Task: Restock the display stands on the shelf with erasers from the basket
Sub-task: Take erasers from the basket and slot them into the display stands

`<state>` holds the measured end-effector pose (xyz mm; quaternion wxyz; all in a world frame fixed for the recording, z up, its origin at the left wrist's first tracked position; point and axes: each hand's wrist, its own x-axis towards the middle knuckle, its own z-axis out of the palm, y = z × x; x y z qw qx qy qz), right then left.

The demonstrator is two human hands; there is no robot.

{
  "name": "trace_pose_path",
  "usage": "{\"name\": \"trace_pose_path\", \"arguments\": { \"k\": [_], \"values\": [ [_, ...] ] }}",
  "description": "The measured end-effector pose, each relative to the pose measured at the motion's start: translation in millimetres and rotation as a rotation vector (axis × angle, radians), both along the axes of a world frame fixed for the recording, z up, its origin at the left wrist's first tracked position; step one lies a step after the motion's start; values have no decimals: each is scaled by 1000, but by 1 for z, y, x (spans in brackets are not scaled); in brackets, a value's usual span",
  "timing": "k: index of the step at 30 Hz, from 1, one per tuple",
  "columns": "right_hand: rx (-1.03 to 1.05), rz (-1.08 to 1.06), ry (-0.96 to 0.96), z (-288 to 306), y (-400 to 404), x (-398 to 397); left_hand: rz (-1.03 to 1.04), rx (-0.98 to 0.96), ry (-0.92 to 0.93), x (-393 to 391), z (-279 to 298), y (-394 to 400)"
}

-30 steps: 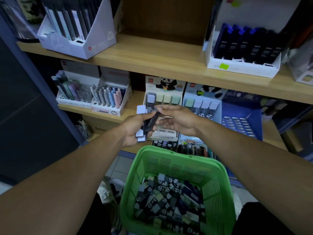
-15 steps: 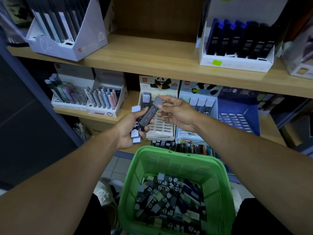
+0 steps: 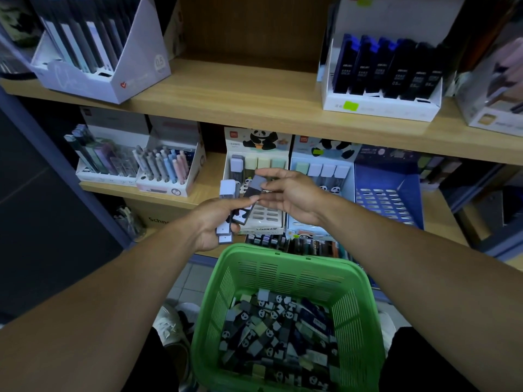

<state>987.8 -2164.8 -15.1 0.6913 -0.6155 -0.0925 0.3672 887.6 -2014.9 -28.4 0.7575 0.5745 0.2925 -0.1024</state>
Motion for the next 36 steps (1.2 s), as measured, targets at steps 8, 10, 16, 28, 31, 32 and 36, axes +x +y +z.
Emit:
{"name": "trace_pose_path", "arguments": {
  "k": [8, 10, 16, 28, 31, 32, 36],
  "values": [
    [20, -350, -168, 2, 12, 3, 152, 42, 44, 5, -11, 9],
    [-48, -411, -320, 3, 16, 4, 178, 59, 70, 6, -15, 13],
    [-292, -329, -826, -12, 22, 15, 237, -36, 76, 8, -14, 23],
    [-358, -246, -1024, -26, 38, 32, 162, -114, 7, 3, -9, 26],
    [-369, -197, -1045, -26, 41, 33, 161, -80, -24, 3, -11, 26],
    [-385, -190, -1063, -26, 41, 34, 174, -65, -30, 4, -12, 27],
    [-500, -145, -1178, -23, 43, 38, 225, -31, -54, 4, -16, 26]
  ]
}}
